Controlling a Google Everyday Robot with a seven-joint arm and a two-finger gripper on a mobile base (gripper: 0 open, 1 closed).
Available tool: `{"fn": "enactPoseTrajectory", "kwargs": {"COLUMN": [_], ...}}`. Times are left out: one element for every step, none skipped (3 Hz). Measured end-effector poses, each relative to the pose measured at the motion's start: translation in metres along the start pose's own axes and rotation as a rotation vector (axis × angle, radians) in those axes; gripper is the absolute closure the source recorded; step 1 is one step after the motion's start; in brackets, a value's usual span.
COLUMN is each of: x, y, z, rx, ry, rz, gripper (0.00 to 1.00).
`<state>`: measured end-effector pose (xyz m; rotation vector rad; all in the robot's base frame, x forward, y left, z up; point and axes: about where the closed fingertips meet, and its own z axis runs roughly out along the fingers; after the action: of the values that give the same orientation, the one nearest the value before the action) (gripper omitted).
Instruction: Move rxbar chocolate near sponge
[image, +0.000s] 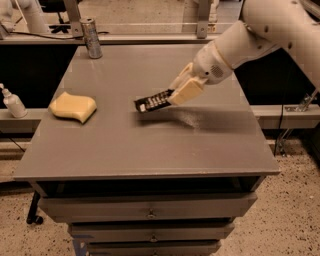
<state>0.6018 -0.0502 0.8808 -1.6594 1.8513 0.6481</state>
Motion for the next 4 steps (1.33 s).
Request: {"fn": "enactPoseTrajectory", "kwargs": {"x": [-0.027,-0.05,-0.076,-0.095], "y": [0.029,0.047,0.053,0.056], "z": [0.036,0.063,0.079,0.091], "rx": [-0.061,-0.103,-0.117,-0.123], "ry": [-0.004,-0.005,-0.026,-0.041], "rz": [-0.079,-0.139,-0.18,-0.204], "gripper": [1.0,1.0,1.0,1.0]}}
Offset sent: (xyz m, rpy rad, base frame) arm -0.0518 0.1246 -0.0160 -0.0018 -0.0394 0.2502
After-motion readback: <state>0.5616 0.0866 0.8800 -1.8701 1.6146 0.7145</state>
